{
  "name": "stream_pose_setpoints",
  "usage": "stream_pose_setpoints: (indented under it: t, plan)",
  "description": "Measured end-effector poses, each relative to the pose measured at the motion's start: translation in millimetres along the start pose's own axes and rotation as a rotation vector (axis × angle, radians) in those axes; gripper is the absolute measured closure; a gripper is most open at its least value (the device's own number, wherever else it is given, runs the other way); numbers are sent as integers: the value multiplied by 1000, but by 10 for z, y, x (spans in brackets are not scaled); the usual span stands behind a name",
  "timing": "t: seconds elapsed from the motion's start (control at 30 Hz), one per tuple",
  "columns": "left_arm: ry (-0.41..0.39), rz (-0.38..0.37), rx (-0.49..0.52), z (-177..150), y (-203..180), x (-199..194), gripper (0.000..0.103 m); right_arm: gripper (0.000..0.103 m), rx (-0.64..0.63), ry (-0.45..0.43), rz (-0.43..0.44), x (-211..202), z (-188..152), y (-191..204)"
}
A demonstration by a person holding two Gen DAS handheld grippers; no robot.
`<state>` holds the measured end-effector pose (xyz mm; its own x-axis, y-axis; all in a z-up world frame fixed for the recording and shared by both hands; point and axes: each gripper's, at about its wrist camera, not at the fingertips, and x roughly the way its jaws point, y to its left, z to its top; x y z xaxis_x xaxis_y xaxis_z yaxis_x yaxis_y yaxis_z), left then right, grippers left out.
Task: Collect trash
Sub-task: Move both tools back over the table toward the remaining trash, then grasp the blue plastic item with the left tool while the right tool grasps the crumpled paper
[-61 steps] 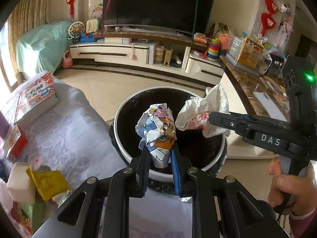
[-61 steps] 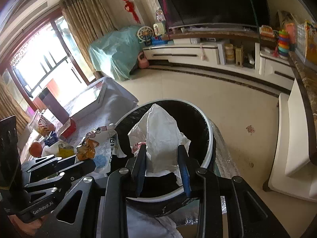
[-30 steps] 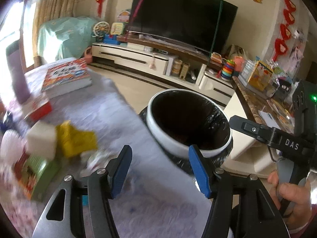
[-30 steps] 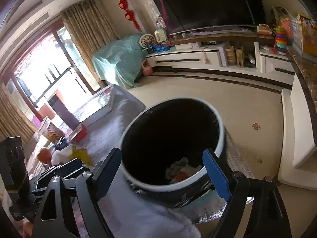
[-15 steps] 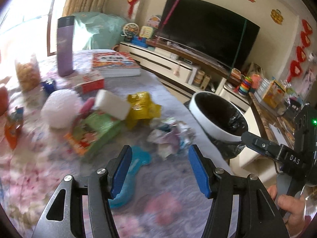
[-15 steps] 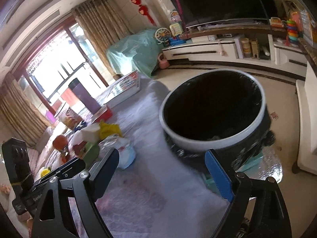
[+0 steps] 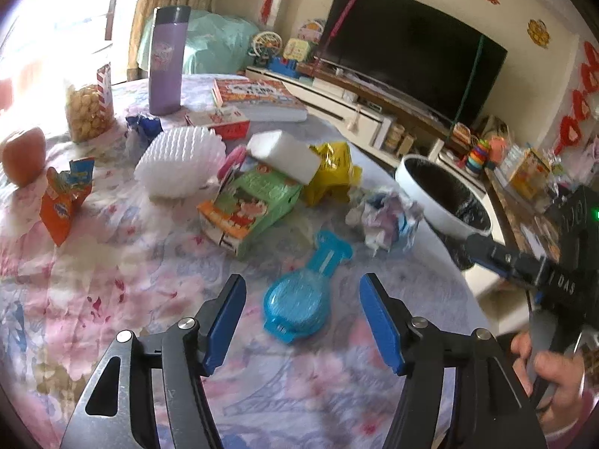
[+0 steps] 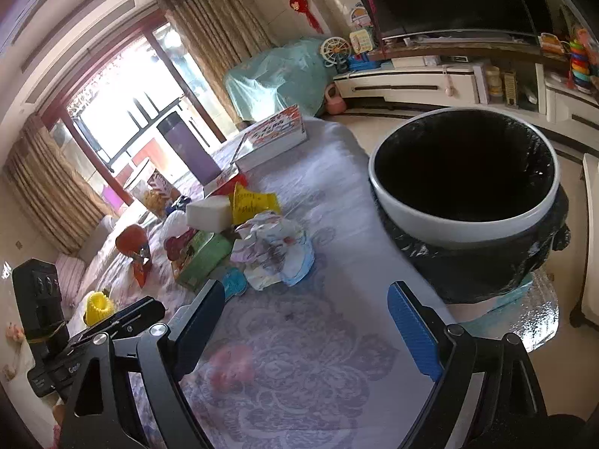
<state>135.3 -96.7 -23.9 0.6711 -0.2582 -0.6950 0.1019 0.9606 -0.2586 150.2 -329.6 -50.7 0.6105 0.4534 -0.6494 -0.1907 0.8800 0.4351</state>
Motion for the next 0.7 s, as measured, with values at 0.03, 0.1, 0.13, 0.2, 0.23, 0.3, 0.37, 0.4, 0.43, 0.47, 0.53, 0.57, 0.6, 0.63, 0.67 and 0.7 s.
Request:
stream_pose_setpoints:
  t: [0.03, 0.1, 0.13, 0.2, 0.23, 0.3, 0.37, 0.4, 0.43, 0.47, 0.53, 0.57, 0.6, 0.63, 0.67, 0.7]
  plan:
    - [12, -5, 13, -1, -3, 8, 39, 13, -1, 2, 3, 11, -6, 8]
    - [38, -11, 47, 30, 19, 40, 38, 13, -7, 5, 3, 39, -9, 31]
    - [50, -10, 73, 27, -10, 60, 38, 13, -11, 7, 4, 60, -12, 44]
    - [67, -13, 112, 61, 28, 87, 35, 13, -18, 13, 7, 110, -14, 71]
    - [78, -13, 134, 66, 43, 109, 34, 13, -22, 17, 11, 142, -12, 79]
    - [90, -8, 168, 83, 40, 171, 28, 13, -30, 22, 19, 189, -4, 96]
    - [96, -5, 197, 100, 20, 202, 28, 13, -44, 28, 27, 260, 14, 124]
    - [96, 0, 207, 116, 25, 229, 28, 13, -51, 30, 30, 289, 21, 135]
    - [98, 1, 213, 130, 28, 245, 28, 13, -61, 33, 30, 329, 34, 141]
    - [100, 0, 217, 145, 37, 274, 28, 13, -70, 35, 26, 360, 49, 150]
    - [103, 1, 218, 158, 61, 335, 28, 13, -85, 40, 19, 432, 83, 164]
    - [107, -1, 217, 161, 74, 370, 28, 13, -92, 45, 22, 477, 107, 162]
    - [109, 5, 218, 167, 76, 398, 29, 13, -95, 50, 25, 518, 124, 159]
    - [110, 21, 219, 163, 78, 442, 31, 14, -95, 57, 29, 566, 145, 152]
    - [118, 34, 221, 161, 78, 480, 32, 14, -94, 62, 34, 606, 161, 147]
    - [123, 34, 224, 145, 77, 518, 41, 15, -95, 68, 36, 641, 168, 152]
